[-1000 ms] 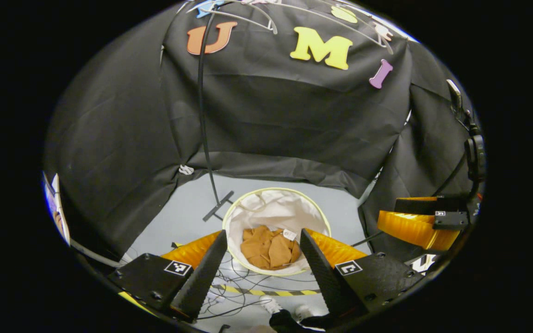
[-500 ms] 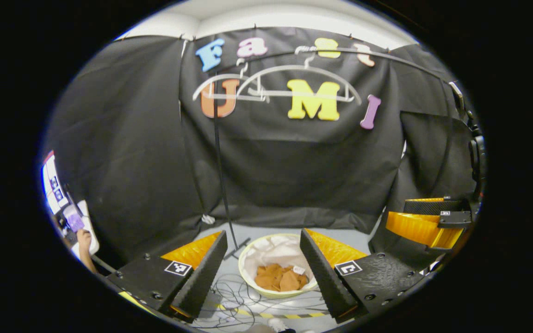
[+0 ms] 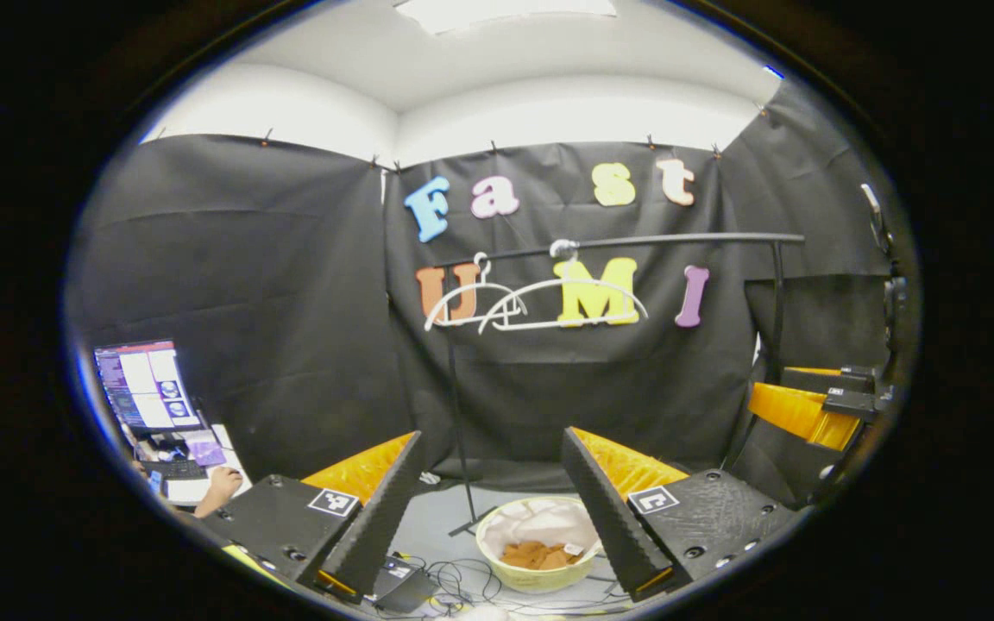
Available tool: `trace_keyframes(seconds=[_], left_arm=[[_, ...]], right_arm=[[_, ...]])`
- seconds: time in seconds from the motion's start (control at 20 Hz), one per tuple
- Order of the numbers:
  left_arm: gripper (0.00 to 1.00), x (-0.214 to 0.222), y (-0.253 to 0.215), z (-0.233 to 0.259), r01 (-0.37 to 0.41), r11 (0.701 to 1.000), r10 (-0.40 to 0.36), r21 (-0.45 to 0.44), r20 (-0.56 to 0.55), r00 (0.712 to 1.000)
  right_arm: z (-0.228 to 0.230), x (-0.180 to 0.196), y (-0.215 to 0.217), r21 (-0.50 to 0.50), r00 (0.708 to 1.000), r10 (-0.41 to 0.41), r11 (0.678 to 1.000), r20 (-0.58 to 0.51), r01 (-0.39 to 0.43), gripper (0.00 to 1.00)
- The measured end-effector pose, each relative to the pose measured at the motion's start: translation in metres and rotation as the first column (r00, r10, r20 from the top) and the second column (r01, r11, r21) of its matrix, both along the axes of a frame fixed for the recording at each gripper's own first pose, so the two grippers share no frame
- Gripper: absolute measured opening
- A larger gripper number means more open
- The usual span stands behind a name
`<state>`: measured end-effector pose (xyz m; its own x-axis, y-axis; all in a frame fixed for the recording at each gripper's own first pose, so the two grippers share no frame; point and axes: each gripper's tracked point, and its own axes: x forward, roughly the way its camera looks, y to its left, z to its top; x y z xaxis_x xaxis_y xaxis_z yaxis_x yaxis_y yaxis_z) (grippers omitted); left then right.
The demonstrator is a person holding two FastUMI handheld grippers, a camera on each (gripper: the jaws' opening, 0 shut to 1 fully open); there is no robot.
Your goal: Grasp the clothes on the hanger with both hands and then place them into the laundry hamper below.
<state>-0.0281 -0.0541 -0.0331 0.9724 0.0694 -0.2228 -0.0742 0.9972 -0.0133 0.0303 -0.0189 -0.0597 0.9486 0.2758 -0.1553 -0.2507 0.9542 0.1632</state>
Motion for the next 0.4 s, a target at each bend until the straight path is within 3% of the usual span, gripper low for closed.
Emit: trace_keyframes(seconds=[0.2,0.4], left_arm=[[1.00,-0.023,0.023,0.024,-0.018,0.999,0.017,0.027,0.053,0.998],[1.00,-0.031,0.037,0.011,-0.020,1.000,0.020,0.014,0.057,0.998]], right_arm=[[0.029,-0.027,-0.006,-0.002,0.996,-0.039,0.999,0.074,0.040,0.99],[0.027,-0.042,0.014,-0.046,0.993,-0.070,0.996,0.097,0.075,0.98]])
